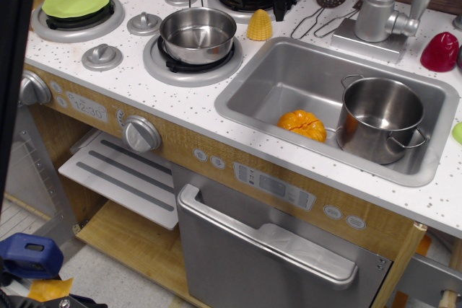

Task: Put corn in pan which-is on stove

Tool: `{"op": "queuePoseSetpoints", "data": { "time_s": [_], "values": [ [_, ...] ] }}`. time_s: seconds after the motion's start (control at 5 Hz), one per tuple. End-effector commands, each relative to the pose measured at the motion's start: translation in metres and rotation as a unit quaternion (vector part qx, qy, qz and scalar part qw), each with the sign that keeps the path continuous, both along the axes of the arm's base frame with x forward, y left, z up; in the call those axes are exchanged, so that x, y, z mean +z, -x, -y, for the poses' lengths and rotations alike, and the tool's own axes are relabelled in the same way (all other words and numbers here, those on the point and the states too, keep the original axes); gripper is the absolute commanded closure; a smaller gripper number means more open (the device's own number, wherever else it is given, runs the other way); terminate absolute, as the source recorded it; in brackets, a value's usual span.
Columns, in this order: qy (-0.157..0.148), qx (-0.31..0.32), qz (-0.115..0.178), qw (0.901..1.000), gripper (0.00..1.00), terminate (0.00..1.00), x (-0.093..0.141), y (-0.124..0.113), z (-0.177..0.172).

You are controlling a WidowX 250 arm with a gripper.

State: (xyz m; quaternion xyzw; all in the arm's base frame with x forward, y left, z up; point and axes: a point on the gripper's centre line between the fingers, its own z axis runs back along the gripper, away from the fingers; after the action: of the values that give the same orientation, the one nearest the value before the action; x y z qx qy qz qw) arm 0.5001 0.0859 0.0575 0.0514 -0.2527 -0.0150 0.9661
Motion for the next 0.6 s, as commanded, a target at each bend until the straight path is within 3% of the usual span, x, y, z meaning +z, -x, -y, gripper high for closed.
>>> {"op": "queuePoseSetpoints", "data": {
  "time_s": [0.0, 0.4],
  "values": [
    [0.000, 0.000, 0.000, 1.0000, 0.00, 0.00, 0.0000, 0.0000, 0.0000],
    [-0.012, -0.020, 0.010, 0.9997, 0.00, 0.00, -0.0035, -0.0088, -0.0051]
  ]
}}
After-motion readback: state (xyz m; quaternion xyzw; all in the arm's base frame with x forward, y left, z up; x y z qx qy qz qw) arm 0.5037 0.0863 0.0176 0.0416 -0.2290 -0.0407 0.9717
